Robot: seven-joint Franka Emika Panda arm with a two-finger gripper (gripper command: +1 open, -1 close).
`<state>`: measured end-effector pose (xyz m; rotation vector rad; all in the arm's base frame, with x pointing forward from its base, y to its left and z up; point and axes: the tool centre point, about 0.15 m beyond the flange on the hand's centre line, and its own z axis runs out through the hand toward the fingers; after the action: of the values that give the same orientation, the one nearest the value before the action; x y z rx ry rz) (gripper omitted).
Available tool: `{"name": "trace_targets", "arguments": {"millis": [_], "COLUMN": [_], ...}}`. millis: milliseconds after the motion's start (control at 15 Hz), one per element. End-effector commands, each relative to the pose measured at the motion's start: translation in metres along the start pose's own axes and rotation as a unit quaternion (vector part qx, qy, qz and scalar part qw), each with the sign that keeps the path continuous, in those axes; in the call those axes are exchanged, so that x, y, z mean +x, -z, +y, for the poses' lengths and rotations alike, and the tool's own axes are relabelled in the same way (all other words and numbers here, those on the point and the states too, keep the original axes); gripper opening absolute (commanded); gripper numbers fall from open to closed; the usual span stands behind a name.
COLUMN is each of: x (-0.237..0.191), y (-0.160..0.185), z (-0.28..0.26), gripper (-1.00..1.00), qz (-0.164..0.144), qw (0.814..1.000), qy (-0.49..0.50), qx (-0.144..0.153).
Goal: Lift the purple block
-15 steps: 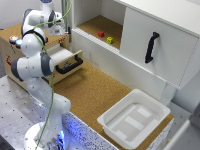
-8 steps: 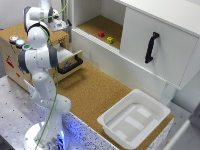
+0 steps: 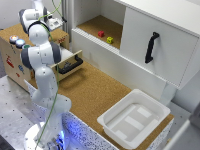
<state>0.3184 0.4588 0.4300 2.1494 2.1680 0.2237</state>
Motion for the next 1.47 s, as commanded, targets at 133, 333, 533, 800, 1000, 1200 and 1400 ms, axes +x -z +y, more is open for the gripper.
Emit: {"name": "trace_targets", "arguments": {"millis": [133,333,533,800,1000,1200,1400], "x": [0.015,0.012,0.003,-0.035,-0.09,-0.159,-0.234], "y": [0.005,0.004,0.01,0.046,0.056,0.051,0.042], "z": [0.009,0.011,0.018,0.051,0.072,0.084,0.084], "gripper": [-1.0,-1.0,-1.0,-1.0,-1.0,-1.0,-1.0], "qz": [-0.076,-0.076,-0.064,0.025,0.073,0.076,0.059], "qw": [0.997,0.997,0.997,0.987,0.961,0.927,0.884], "qy": [0.011,0.005,-0.017,-0.136,-0.252,-0.36,-0.462], "qx": [0.024,0.028,0.029,0.077,0.088,0.071,0.044]}}
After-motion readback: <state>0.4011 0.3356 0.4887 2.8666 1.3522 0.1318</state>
